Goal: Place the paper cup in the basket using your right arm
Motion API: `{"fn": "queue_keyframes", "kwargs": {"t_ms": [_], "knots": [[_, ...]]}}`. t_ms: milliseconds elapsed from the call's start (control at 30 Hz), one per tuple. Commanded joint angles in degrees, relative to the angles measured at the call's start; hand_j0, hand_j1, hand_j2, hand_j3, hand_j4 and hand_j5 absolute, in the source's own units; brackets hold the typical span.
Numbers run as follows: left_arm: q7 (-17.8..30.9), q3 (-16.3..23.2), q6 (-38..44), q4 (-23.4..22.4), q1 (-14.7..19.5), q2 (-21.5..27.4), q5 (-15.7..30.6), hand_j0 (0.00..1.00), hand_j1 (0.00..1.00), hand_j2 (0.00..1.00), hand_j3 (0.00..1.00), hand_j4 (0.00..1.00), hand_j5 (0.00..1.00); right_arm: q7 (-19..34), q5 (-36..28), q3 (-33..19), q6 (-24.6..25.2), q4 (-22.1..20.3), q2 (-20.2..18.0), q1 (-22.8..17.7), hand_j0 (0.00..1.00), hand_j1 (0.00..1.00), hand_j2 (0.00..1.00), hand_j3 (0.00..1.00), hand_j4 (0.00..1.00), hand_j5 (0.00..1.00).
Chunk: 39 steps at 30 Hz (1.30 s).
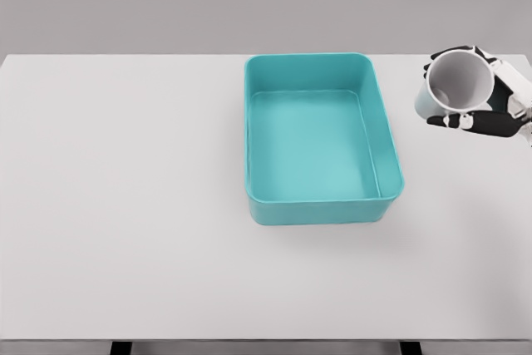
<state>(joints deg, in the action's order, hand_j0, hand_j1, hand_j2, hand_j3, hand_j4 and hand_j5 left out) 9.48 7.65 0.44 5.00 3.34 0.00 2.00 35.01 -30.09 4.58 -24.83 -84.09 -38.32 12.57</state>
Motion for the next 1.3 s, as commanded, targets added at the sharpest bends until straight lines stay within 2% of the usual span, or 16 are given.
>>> {"fn": "queue_keyframes", "kwargs": {"t_ms": [0, 233, 367, 533, 600, 667, 767, 867, 1267], "knots": [[0.01, -0.01, 0.00, 0.01, 0.00, 0.00, 0.03, 1.00, 1.00, 1.00, 1.00, 1.00, 1.00, -0.01, 2.05, 0.08, 0.13, -1.51, 1.06, 0.00, 0.56, 0.56, 0.56, 0.56, 0.56, 0.56], [0.01, -0.01, 0.00, 0.01, 0.00, 0.00, 0.03, 1.00, 1.00, 1.00, 1.00, 1.00, 1.00, -0.01, 6.44, 0.25, 1.36, -2.65, 2.81, 1.41, 0.56, 0.56, 0.56, 0.56, 0.56, 0.56], [0.01, -0.01, 0.00, 0.01, 0.00, 0.00, 0.03, 1.00, 1.00, 1.00, 1.00, 1.00, 1.00, -0.01, 9.61, 0.25, 2.85, -5.47, 3.34, 2.20, 0.56, 0.56, 0.56, 0.56, 0.56, 0.56], [0.01, -0.01, 0.00, 0.01, 0.00, 0.00, 0.03, 1.00, 1.00, 1.00, 1.00, 1.00, 1.00, -0.01, 12.60, 0.43, 3.56, -5.99, 3.87, 2.29, 0.56, 0.56, 0.56, 0.56, 0.56, 0.56], [0.01, -0.01, 0.00, 0.01, 0.00, 0.00, 0.03, 1.00, 1.00, 1.00, 1.00, 1.00, 1.00, -0.01, 14.53, 0.43, 3.82, -7.66, 4.13, 2.81, 0.56, 0.56, 0.56, 0.56, 0.56, 0.56], [0.01, -0.01, 0.00, 0.01, 0.00, 0.00, 0.03, 1.00, 1.00, 1.00, 1.00, 1.00, 1.00, -0.01, 17.34, 0.43, 4.96, -7.93, 5.45, 3.60, 0.56, 0.56, 0.56, 0.56, 0.56, 0.56], [0.01, -0.01, 0.00, 0.01, 0.00, 0.00, 0.03, 1.00, 1.00, 1.00, 1.00, 1.00, 1.00, -0.01, 17.61, 0.78, 5.23, -7.84, 5.80, 4.39, 0.56, 0.56, 0.56, 0.56, 0.56, 0.56], [0.01, -0.01, 0.00, 0.01, 0.00, 0.00, 0.03, 1.00, 1.00, 1.00, 1.00, 1.00, 1.00, -0.01, 20.07, 3.50, 6.63, -7.93, 5.80, 6.68, 0.56, 0.56, 0.56, 0.56, 0.56, 0.56], [0.01, -0.01, 0.00, 0.01, 0.00, 0.00, 0.03, 1.00, 1.00, 1.00, 1.00, 1.00, 1.00, -0.01, 27.19, 9.57, 11.29, -7.75, 5.80, 11.69, 0.56, 0.56, 0.56, 0.56, 0.56, 0.56]]}}
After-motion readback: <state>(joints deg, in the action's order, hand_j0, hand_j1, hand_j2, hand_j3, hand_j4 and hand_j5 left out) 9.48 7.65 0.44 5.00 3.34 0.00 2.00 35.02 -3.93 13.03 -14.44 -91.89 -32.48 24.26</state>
